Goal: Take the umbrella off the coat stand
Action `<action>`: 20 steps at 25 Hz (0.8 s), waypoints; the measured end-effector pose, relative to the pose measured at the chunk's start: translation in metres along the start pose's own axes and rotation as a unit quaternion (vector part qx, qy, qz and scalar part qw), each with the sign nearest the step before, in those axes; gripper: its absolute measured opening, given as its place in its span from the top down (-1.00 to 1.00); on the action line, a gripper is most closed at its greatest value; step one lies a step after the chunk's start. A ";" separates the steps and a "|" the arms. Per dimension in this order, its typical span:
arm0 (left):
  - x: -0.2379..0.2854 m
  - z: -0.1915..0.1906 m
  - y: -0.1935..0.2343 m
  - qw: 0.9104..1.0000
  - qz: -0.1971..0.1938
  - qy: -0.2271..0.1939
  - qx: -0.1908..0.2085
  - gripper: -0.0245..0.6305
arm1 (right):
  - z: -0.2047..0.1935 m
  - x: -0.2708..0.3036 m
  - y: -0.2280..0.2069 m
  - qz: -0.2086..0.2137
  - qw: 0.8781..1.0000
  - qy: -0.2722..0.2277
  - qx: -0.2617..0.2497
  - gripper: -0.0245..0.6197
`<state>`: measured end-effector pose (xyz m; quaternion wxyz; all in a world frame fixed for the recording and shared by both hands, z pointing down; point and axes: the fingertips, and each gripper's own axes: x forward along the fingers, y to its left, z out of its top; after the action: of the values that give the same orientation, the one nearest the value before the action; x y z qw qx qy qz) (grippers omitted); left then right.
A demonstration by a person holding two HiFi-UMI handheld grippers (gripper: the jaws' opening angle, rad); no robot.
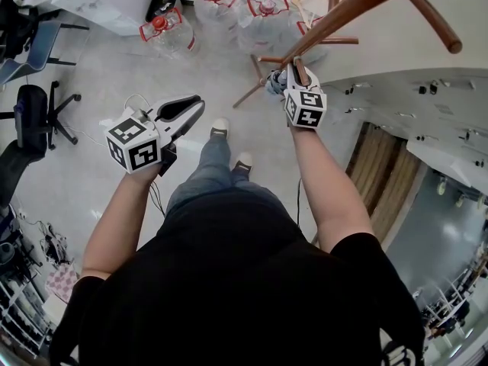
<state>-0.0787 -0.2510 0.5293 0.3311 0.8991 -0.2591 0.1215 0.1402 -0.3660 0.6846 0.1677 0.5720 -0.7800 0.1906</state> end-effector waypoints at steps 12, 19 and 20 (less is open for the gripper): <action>0.000 -0.007 -0.007 1.000 -0.001 0.005 0.001 0.70 | -0.001 -0.010 0.006 0.016 1.000 -0.002 0.006 0.88; -0.002 -0.012 -0.017 1.000 -0.009 0.007 0.007 0.70 | 0.007 -0.018 0.015 0.029 1.000 -0.010 0.007 0.88; -0.003 -0.012 -0.018 1.000 -0.010 0.007 0.008 0.70 | 0.009 -0.019 0.016 0.030 0.999 -0.012 0.008 0.88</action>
<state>-0.0716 -0.2304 0.5279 0.3272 0.9032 -0.2474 0.1263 0.1303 -0.3502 0.6662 0.1485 0.5521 -0.7970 0.1948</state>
